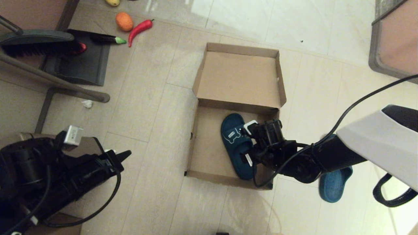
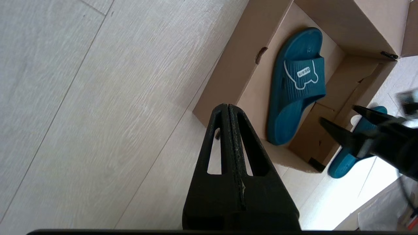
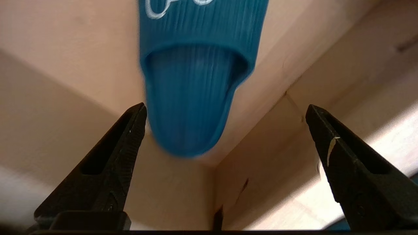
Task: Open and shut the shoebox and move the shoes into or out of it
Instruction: Put the shoes out of the shoe box
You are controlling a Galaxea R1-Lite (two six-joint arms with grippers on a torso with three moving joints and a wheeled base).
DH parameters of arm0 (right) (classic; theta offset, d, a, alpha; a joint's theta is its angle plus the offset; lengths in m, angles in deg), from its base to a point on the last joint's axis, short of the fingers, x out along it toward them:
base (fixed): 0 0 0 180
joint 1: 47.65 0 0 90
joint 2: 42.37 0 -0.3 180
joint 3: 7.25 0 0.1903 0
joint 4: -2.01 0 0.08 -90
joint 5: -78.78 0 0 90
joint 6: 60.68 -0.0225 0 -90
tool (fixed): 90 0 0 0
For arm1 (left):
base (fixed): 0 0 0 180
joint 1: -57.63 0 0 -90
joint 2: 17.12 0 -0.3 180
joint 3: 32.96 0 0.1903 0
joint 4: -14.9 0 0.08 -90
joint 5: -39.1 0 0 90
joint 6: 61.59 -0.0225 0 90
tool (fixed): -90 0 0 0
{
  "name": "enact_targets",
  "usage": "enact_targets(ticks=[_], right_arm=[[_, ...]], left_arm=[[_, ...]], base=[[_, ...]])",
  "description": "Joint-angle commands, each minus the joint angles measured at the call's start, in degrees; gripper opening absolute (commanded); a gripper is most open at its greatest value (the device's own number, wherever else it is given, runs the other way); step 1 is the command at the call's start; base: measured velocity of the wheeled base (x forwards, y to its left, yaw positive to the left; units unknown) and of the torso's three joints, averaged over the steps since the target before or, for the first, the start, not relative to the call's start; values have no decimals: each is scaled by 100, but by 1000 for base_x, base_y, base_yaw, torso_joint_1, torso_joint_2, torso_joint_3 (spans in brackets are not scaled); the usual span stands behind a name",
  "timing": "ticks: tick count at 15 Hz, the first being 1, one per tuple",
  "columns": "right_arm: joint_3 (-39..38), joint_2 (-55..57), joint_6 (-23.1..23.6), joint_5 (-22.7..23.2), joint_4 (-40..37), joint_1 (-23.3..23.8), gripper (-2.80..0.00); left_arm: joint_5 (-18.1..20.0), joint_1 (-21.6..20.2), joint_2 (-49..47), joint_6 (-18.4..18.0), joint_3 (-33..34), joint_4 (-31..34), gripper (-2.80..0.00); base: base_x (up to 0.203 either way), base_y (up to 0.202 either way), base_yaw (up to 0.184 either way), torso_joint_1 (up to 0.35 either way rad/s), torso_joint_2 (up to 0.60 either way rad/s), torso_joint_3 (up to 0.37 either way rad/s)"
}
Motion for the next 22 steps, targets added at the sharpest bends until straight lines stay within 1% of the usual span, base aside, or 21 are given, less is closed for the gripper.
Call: enact_targets(ticks=[1,5,12,15,16,17,20,22], right_arm=[[308,459,123,-89,6,23,0],[919,950,302,-252,-34,172,0],[2057,1703,299,-303,-36,443,0],[2187,1804,262,-300,-16,497,0],[2189,1833,250,-289,16,494,-16],[2203,1859,234,-244,97,488,-280],[2269,1933,217,-229,397,497,-280],[2286,1959,214,-212,456,497,-280]], left_arm=[[13,7,-263,17,-171,-35,-280],[13,7,-393,26,-238,-35,-280],[18,2,-524,43,-241,-52,-280],[22,7,-552,45,-232,-61,-280],[22,7,-560,52,-232,-61,-280],[22,7,-560,52,-232,-61,-280],[15,7,-541,52,-214,-61,-280],[13,7,-501,43,-200,-61,-280]], base=[[0,0,0,0,0,0],[0,0,0,0,0,0],[0,0,0,0,0,0],[0,0,0,0,0,0],[0,0,0,0,0,0],[0,0,0,0,0,0],[0,0,0,0,0,0],[0,0,0,0,0,0]])
